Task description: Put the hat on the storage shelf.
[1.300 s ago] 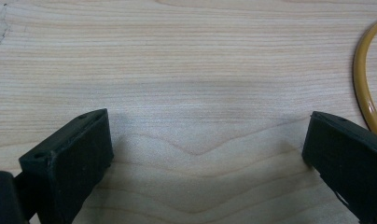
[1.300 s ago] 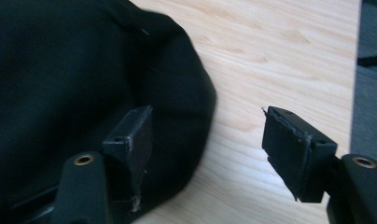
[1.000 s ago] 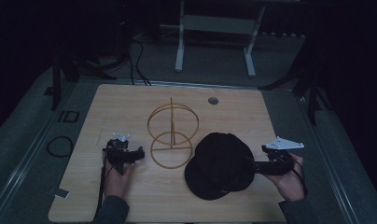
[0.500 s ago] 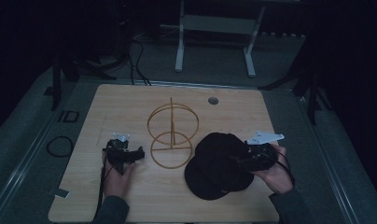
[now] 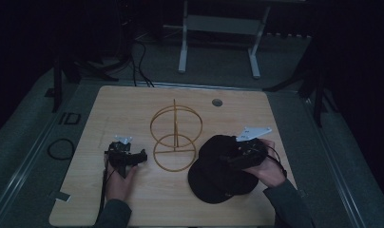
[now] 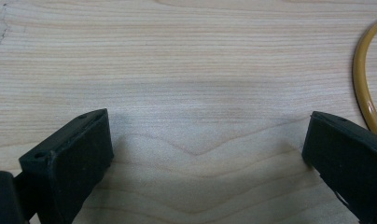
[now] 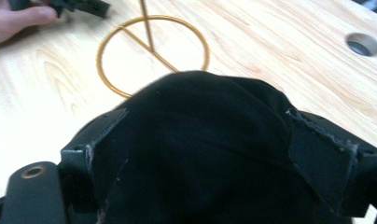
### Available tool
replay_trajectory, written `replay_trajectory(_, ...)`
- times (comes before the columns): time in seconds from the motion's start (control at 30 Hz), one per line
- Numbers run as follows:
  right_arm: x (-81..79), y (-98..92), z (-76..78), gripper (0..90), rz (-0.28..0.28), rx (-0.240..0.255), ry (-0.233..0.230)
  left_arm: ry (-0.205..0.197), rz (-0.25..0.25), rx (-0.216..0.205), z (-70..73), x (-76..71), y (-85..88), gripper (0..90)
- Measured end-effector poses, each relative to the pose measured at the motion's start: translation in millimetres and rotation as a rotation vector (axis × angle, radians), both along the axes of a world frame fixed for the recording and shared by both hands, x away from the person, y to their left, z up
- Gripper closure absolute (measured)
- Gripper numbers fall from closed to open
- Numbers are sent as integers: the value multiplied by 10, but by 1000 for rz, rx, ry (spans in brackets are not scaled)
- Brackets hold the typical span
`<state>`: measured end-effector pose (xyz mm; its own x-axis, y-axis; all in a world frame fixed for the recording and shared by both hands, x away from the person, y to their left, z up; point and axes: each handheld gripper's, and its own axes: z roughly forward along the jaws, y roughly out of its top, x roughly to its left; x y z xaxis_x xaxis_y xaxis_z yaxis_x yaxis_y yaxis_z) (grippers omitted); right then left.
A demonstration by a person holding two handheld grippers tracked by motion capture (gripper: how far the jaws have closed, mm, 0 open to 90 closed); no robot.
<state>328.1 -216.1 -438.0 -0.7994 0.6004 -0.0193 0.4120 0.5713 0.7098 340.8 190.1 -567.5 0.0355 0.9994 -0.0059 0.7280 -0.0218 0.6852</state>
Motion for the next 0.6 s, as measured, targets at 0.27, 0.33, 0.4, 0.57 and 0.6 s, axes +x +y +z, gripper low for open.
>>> replay_trajectory(0.27, 113, 213, 11, 120, 52, -58, 2, 0, -1, 0, 0, 0, 0, 12)
replay_trajectory(0.33, 157, 246, 5, 115, 60, -69, 16, 0, 0, 0, 0, 0, 0, 12)
replay_trajectory(0.4, 209, 270, -18, 114, 71, -76, 34, 2, -1, 0, 1, 0, 0, 12)
replay_trajectory(0.57, 260, 268, -100, 110, 104, -122, 80, 1, -1, 0, 1, 0, 0, 12)
replay_trajectory(0.6, 257, 262, -107, 110, 106, -125, 83, 0, -1, 0, 0, 0, 0, 12)
